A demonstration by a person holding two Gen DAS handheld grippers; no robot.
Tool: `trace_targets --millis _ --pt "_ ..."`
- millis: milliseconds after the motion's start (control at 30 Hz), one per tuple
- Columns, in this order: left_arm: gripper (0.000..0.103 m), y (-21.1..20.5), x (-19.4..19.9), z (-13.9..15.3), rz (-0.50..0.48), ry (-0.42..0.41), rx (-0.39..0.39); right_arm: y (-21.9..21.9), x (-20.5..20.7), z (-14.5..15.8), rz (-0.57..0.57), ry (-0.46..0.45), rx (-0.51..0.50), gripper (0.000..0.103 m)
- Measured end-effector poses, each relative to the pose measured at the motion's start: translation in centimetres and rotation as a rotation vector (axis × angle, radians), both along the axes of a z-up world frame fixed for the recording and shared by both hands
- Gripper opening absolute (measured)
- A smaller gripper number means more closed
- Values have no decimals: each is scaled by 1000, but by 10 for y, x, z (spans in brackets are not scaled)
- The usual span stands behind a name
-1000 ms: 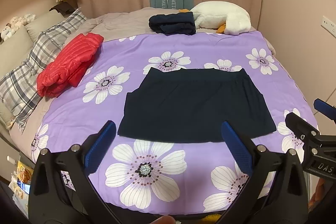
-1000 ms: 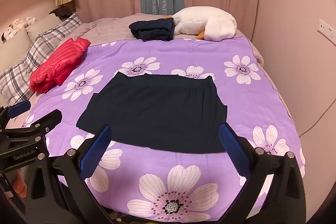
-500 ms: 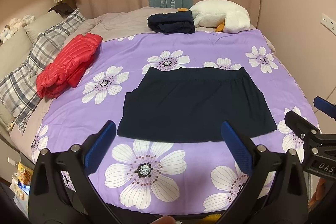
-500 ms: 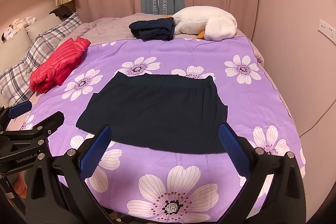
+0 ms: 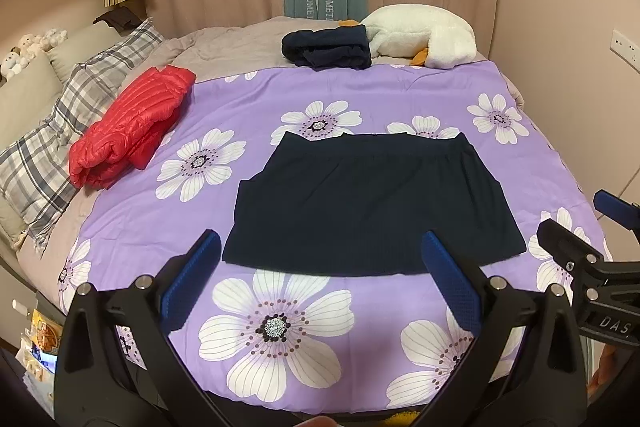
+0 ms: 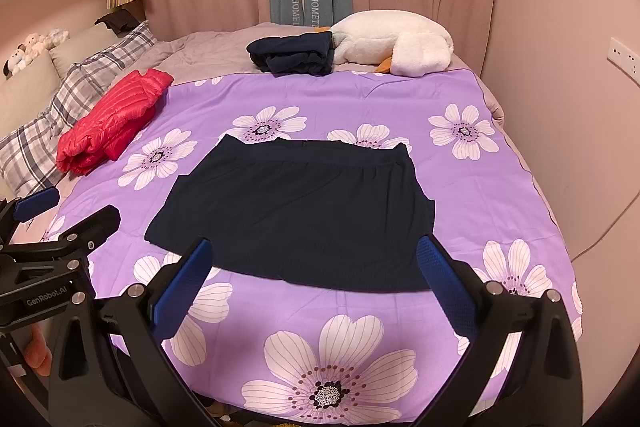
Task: Fold large clothes
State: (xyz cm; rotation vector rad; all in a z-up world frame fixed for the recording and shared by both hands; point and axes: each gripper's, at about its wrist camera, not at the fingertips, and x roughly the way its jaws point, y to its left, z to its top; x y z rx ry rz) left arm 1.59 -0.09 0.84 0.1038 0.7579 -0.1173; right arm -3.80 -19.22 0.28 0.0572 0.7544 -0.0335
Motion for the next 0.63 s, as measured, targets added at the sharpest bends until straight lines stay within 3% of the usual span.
trace_targets --millis 633 --pt "101 1 7 -7 5 33 -10 1 1 -1 1 3 0 102"
